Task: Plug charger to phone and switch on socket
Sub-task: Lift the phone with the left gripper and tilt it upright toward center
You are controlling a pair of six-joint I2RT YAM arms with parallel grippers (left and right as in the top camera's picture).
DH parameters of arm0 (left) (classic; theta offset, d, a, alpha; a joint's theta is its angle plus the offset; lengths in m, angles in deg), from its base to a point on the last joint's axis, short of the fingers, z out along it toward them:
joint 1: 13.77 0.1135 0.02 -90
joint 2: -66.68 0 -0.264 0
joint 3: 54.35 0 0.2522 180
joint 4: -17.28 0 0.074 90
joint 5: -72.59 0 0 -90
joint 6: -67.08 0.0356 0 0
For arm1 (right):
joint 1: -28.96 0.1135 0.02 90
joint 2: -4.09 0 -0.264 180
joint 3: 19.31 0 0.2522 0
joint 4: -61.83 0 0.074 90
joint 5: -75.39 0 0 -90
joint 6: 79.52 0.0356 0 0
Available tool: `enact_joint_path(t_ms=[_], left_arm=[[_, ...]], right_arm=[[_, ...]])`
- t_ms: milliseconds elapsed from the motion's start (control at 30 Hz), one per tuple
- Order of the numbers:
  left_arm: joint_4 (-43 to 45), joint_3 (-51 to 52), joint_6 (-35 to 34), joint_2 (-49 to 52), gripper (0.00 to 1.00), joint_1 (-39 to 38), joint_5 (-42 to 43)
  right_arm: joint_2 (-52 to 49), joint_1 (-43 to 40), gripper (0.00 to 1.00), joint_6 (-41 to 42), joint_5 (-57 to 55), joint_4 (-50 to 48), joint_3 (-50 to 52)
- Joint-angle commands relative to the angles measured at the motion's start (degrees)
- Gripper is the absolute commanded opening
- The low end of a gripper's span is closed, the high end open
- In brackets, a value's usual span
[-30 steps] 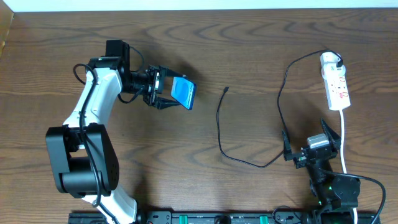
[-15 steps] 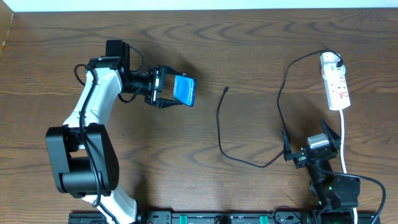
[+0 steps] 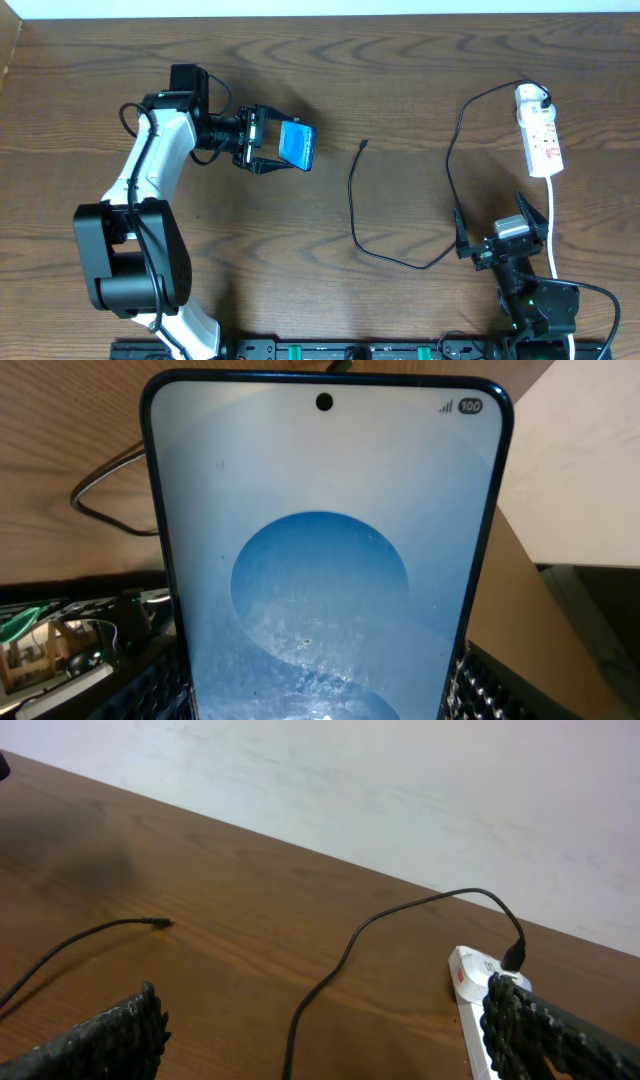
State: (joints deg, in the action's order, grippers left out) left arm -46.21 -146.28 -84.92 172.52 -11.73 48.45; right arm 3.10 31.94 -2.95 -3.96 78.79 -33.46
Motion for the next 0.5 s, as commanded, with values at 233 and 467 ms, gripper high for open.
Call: enact_joint_path(t_ms=[233,467], left_arm=[[-0.28,-0.24,-0.9,-1.38,0.68,0.28,0.52],[-0.07,-0.22,-0.9,-1.38,0.68,0.28,0.52]], right_arm=[[0.28,0.44,0.99,0.76,0.22,0.24,0.07],[0.28,0.44,0.99,0.76,0.22,0.24,0.07]])
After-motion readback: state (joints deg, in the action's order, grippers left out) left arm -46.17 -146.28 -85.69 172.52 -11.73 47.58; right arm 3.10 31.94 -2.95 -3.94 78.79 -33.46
